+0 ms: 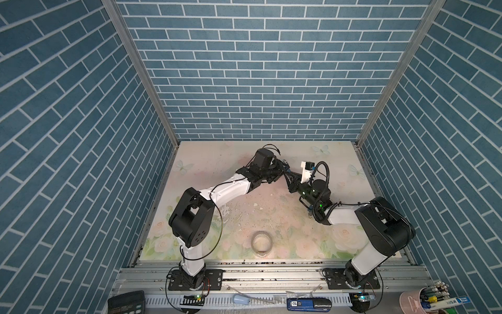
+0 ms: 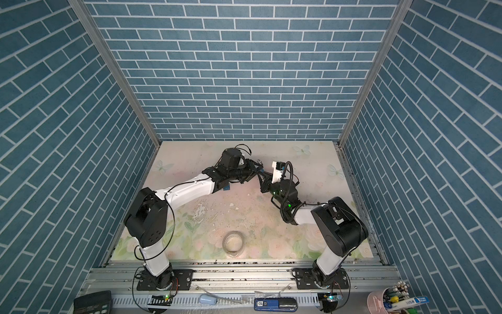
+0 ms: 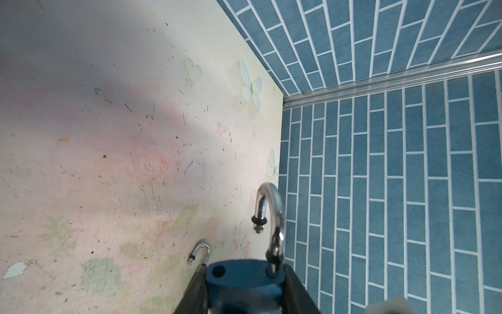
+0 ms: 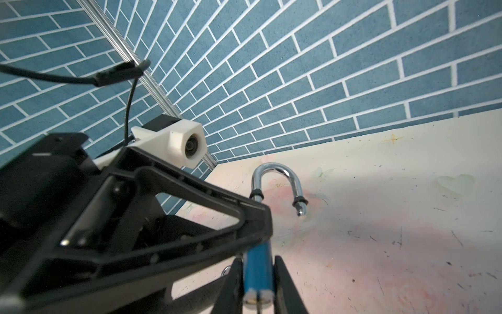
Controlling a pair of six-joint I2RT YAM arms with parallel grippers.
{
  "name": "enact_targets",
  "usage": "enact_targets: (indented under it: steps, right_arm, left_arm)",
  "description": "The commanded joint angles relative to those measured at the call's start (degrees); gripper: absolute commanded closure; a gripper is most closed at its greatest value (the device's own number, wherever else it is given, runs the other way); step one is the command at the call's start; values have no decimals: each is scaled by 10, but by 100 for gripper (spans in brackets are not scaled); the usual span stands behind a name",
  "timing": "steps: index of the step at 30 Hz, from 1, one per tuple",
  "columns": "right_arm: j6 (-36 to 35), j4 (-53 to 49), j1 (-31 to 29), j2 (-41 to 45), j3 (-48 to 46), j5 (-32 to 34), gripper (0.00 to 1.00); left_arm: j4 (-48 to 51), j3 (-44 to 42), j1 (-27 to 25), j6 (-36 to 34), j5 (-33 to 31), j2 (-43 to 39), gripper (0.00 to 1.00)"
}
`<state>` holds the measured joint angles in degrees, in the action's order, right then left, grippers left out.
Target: Lock with the key
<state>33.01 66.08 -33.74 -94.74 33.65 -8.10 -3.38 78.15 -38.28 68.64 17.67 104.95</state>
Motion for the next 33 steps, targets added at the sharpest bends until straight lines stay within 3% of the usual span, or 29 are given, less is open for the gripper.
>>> enact_targets:
  steps: [1,16,33]
  right_arm:
    - [-17,19,0,5,13,-5,83]
    - [-17,36,7,10,12,-17,87]
    - [-23,49,16,10,11,-21,74]
  left_arm:
    - [-34,-4,-3,7,8,-24,78]
    - [-51,-12,-3,30,17,-22,79]
    - [-88,-30,-3,76,28,-23,81]
